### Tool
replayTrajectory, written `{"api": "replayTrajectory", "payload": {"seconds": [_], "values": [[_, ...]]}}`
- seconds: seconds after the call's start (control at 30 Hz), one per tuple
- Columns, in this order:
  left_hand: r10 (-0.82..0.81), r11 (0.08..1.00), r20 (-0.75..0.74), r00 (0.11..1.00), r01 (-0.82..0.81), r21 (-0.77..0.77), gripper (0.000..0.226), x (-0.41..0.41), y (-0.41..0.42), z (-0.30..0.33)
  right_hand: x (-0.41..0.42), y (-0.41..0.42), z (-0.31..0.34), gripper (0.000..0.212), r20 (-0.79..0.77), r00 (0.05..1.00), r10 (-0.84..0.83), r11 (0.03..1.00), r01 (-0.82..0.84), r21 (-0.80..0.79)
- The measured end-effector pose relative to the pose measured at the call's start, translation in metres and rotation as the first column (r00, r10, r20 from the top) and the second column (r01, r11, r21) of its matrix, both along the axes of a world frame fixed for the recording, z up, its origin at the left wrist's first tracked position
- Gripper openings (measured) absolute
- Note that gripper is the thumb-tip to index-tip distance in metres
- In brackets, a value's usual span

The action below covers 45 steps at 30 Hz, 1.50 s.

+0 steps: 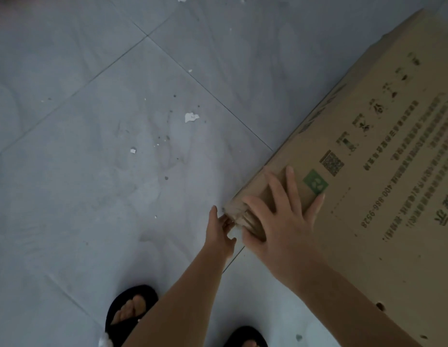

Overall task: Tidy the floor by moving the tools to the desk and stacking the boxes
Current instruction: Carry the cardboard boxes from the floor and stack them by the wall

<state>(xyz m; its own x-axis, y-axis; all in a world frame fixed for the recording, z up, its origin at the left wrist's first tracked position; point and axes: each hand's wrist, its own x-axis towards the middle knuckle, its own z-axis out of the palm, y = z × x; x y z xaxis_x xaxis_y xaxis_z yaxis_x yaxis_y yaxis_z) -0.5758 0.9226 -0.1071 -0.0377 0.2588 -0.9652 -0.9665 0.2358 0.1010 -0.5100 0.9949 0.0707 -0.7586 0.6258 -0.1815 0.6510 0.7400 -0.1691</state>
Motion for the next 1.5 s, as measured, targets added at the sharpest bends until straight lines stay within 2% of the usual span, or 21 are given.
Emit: {"api": "replayTrajectory", "payload": {"seconds": [0.13, 0.23, 0.3, 0.33, 0.4, 0.47, 0.5, 0.6, 0.73, 0.87, 0.97, 1.07, 1.13, 1.3, 1.5], "values": [[0.027, 1.0, -0.035, 0.999, -0.027, 0.012, 0.038, -0.003, 0.024, 0.064, 0.013, 0.019, 0.051, 0.036, -0.075, 0.991, -0.106, 0.994, 0.106, -0.006], [0.048, 0.994, 0.027, 0.998, -0.05, 0.099, 0.04, 0.003, 0.037, 0.125, 0.028, 0.026, 0.11, 0.047, -0.089, 0.94, -0.329, 0.944, 0.324, -0.061], [0.021, 0.988, 0.042, 0.999, -0.027, 0.149, 0.059, 0.009, 0.048, 0.171, 0.039, 0.028, 0.156, 0.069, -0.11, 0.864, -0.492, 0.871, 0.487, -0.067], [-0.004, 0.988, 0.043, 0.999, -0.002, 0.155, 0.062, 0.013, 0.054, 0.194, 0.045, 0.03, 0.179, 0.081, -0.116, 0.812, -0.572, 0.82, 0.566, -0.087], [-0.044, 0.993, -0.005, 0.999, 0.045, 0.108, 0.041, 0.018, 0.067, 0.251, 0.057, 0.038, 0.229, 0.093, -0.143, 0.691, -0.709, 0.706, 0.694, -0.143], [-0.066, 0.991, -0.043, 0.997, 0.07, 0.117, 0.02, 0.021, 0.076, 0.312, 0.072, 0.046, 0.277, 0.091, -0.181, 0.573, -0.799, 0.6, 0.782, -0.171], [-0.074, 0.984, -0.05, 0.996, 0.081, 0.159, 0.017, 0.021, 0.079, 0.344, 0.079, 0.048, 0.299, 0.085, -0.19, 0.519, -0.834, 0.55, 0.812, -0.197], [-0.143, 0.955, -0.122, 0.982, 0.169, 0.243, 0.026, 0.017, 0.078, 0.427, 0.093, 0.045, 0.358, 0.064, -0.234, 0.384, -0.893, 0.448, 0.804, -0.391], [-0.242, 0.91, -0.308, 0.92, 0.325, 0.257, 0.04, -0.002, 0.05, 0.526, 0.096, 0.031, 0.437, 0.025, -0.248, 0.255, -0.935, 0.355, 0.66, -0.662], [-0.192, 0.942, -0.449, 0.873, 0.292, 0.165, 0.022, -0.017, -0.003, 0.63, 0.092, 0.004, 0.51, 0.029, -0.056, 0.178, -0.982, 0.13, 0.437, -0.89], [-0.157, 0.97, -0.574, 0.804, 0.235, 0.063, 0.029, -0.023, -0.049, 0.687, 0.087, -0.027, 0.548, 0.042, 0.123, 0.179, -0.976, -0.057, 0.333, -0.941], [-0.122, 0.986, -0.669, 0.733, 0.165, 0.001, 0.031, -0.027, -0.092, 0.73, 0.076, -0.058, 0.573, 0.044, 0.193, 0.19, -0.963, -0.141, 0.255, -0.957], [-0.07, 0.996, -0.705, 0.706, 0.089, -0.01, 0.029, -0.023, -0.117, 0.759, 0.071, -0.074, 0.586, 0.049, 0.167, 0.25, -0.954, -0.115, 0.212, -0.97], [0.128, 0.981, -0.777, 0.616, -0.193, 0.008, 0.025, 0.019, -0.17, 0.815, 0.071, -0.089, 0.62, 0.046, -0.002, 0.506, -0.862, 0.05, 0.082, -0.995], [0.397, 0.846, -0.775, 0.492, -0.524, 0.1, 0.041, 0.072, -0.23, 0.857, 0.073, -0.119, 0.661, 0.043, -0.166, 0.745, -0.646, 0.184, -0.059, -0.981]]}}
